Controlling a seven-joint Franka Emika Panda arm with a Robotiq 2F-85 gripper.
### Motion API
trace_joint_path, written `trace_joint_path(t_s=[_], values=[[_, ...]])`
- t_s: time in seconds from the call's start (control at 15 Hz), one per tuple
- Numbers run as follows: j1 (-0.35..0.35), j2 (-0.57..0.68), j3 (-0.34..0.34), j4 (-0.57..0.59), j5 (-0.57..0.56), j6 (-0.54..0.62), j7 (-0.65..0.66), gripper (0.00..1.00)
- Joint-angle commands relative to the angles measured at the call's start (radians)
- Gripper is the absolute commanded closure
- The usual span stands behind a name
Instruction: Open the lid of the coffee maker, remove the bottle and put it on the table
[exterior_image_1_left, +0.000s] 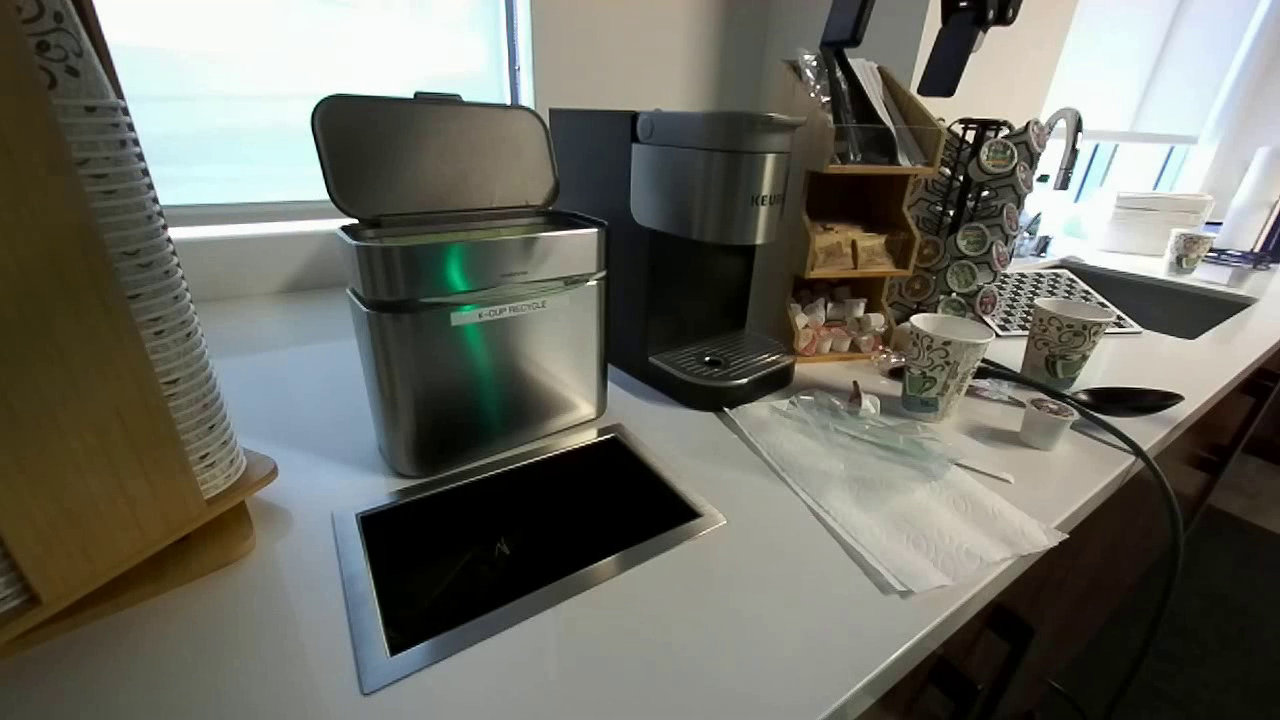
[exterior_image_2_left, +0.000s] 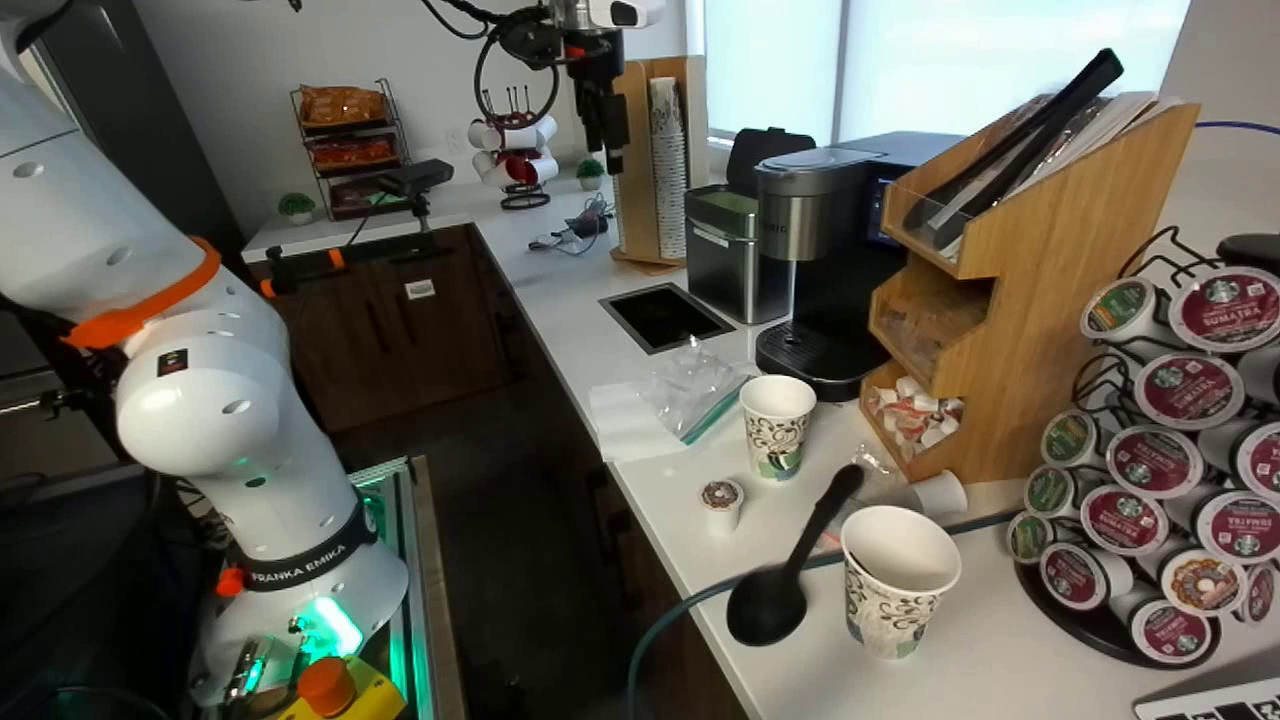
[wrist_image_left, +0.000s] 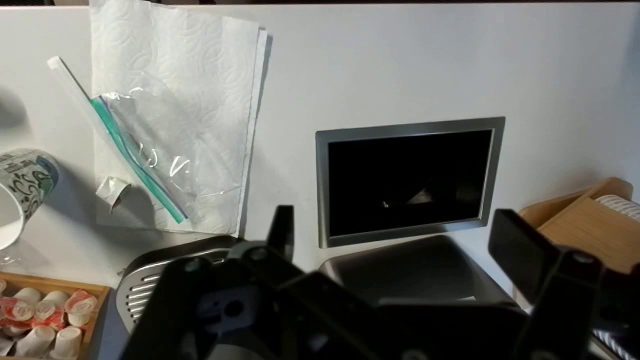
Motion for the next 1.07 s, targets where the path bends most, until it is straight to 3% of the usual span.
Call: trace_joint_path(t_s=[0.0, 0.2, 0.6, 1.0], values=[[-0.014, 0.001, 0.010, 0.001, -0.011, 0.025, 0.068, 0.00], [-0.043, 0.008, 0.004, 0.005, 0.004, 0.107, 0.204, 0.00], [-0.083, -0.038, 0.024, -0.096, -0.016, 0.343, 0.454, 0.00], [-0.132, -0.093, 0.083, -0.220, -0.155, 0.605, 0.768, 0.00]])
